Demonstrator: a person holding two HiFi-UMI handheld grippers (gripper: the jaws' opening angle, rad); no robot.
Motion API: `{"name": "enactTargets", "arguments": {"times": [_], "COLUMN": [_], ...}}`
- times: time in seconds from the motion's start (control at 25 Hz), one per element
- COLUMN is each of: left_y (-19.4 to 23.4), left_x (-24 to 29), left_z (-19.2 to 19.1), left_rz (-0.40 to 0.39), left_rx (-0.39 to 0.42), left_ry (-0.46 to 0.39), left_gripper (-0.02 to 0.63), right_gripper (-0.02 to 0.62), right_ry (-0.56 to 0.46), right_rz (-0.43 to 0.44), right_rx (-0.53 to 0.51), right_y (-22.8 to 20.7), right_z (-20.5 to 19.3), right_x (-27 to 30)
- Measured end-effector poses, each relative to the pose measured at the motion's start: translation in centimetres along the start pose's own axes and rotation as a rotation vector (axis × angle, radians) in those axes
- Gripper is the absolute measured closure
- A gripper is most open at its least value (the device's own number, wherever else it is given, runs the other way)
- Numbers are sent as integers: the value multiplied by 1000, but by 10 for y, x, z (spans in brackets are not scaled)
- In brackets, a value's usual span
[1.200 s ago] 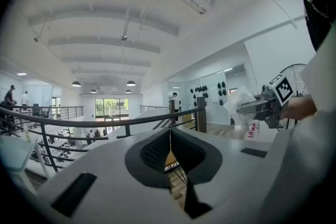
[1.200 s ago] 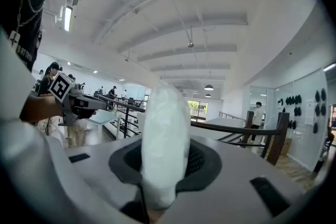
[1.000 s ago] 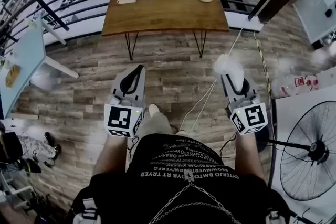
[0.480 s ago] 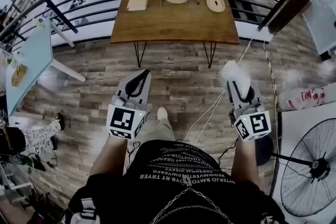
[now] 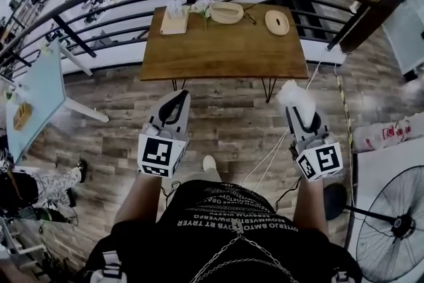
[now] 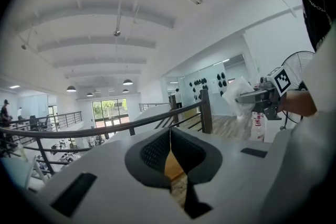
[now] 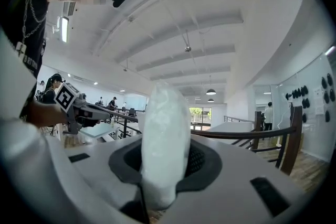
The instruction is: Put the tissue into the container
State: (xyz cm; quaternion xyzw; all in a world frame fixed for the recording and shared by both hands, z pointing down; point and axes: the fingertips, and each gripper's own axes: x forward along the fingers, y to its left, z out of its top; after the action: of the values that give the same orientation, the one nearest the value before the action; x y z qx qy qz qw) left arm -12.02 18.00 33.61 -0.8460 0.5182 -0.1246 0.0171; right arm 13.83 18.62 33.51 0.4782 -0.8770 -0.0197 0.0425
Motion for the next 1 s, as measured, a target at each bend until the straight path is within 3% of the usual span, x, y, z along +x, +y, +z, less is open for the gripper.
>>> {"name": "enactTargets", "arguments": {"times": [0.36,0.68,0.8,1.0], "left_y": [60,105,108,101], "left_x": [47,73,80,95], "left_z": [-8,0,-3,-1], "left_rz": [-27,-32,-37,-40], "left_rx": [2,-6,-40,-26], "left_ry": [5,-52,-43,-53], "left_gripper": [577,577,577,577], "right_gripper": [477,476,477,477], "right_ry": [33,59,51,50], "right_rz": [16,-35,-40,-20], "right_rx": [-27,-117,-113,-109], "right_y": [7,-5,-11,-18], "right_z": [9,32,39,26], "right_x": [73,93,95,110]}}
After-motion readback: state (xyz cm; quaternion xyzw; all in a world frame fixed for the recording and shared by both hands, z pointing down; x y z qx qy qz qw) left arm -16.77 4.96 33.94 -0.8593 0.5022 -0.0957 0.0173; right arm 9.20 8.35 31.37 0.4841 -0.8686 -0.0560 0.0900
